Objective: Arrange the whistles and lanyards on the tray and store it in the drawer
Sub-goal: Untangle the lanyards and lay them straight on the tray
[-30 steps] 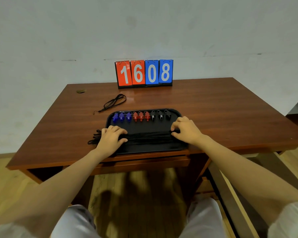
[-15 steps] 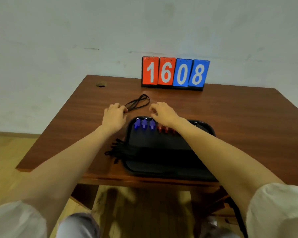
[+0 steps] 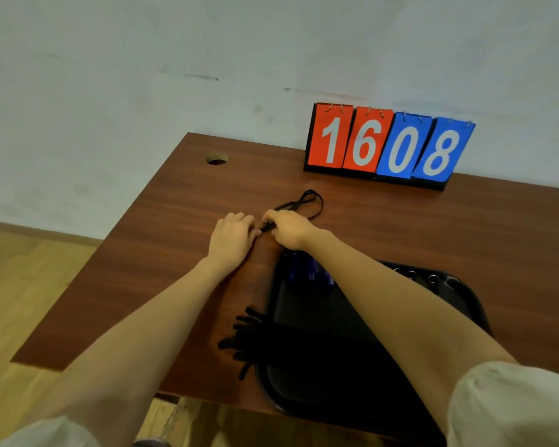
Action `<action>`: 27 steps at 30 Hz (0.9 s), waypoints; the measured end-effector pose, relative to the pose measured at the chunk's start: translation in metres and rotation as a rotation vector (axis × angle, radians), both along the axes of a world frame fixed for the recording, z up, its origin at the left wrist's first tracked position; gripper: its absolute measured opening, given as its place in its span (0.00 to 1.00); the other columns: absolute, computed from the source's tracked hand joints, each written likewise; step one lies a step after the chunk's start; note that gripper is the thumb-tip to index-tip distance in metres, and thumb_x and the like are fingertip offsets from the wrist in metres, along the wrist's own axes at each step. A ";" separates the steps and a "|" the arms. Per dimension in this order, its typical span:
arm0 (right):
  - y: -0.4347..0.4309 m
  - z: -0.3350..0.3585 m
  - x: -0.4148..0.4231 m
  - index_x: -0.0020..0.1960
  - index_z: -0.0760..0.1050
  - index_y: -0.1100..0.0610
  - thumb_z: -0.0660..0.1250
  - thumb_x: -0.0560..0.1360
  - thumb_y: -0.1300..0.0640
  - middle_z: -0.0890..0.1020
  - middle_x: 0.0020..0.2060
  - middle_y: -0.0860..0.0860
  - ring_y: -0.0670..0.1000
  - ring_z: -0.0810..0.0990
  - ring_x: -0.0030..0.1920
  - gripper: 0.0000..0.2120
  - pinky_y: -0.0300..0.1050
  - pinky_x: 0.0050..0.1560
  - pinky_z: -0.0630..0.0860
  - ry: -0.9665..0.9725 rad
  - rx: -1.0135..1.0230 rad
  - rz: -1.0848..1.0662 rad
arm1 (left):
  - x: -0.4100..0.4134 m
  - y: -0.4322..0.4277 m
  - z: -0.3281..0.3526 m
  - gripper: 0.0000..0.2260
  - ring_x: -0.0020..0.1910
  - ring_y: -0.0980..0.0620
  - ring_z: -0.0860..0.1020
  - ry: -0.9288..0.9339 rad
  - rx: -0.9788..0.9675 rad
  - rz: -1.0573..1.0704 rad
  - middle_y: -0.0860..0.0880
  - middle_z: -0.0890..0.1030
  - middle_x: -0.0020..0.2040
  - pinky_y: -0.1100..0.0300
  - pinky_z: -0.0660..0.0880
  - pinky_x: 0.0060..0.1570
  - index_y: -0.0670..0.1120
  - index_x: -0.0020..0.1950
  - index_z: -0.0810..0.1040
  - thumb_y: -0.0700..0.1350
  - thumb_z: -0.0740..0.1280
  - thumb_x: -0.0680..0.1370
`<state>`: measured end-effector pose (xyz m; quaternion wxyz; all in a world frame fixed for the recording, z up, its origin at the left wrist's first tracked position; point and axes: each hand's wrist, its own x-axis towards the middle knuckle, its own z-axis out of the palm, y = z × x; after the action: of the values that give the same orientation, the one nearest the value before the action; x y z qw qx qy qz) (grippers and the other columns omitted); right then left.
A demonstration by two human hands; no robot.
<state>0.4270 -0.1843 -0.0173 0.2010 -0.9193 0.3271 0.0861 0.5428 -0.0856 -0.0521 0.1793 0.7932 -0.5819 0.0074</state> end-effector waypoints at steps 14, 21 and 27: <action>0.032 0.041 -0.015 0.41 0.74 0.60 0.63 0.77 0.67 0.79 0.40 0.57 0.51 0.79 0.38 0.07 0.43 0.41 0.80 -0.575 0.673 -0.626 | -0.029 0.028 0.035 0.02 0.40 0.46 0.77 0.165 -0.195 -0.145 0.48 0.81 0.41 0.58 0.66 0.38 0.46 0.44 0.75 0.44 0.66 0.76; 0.043 0.093 -0.065 0.48 0.78 0.56 0.60 0.77 0.66 0.79 0.53 0.53 0.51 0.78 0.52 0.09 0.41 0.48 0.75 -0.539 0.092 -0.431 | -0.059 0.047 0.079 0.07 0.46 0.50 0.77 0.053 -0.182 -0.135 0.51 0.80 0.46 0.57 0.71 0.44 0.47 0.49 0.78 0.49 0.63 0.79; 0.061 0.162 -0.121 0.55 0.77 0.57 0.58 0.79 0.65 0.80 0.55 0.50 0.47 0.76 0.53 0.12 0.31 0.50 0.69 -0.588 -0.148 -0.119 | -0.086 0.046 0.144 0.23 0.55 0.47 0.76 0.244 -0.230 -0.173 0.49 0.73 0.66 0.57 0.71 0.55 0.46 0.70 0.68 0.52 0.66 0.77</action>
<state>0.3056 -0.1234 0.1442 0.2242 -0.8962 0.3137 -0.2195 0.4572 -0.0396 0.0919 0.3379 0.7096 -0.6172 -0.0376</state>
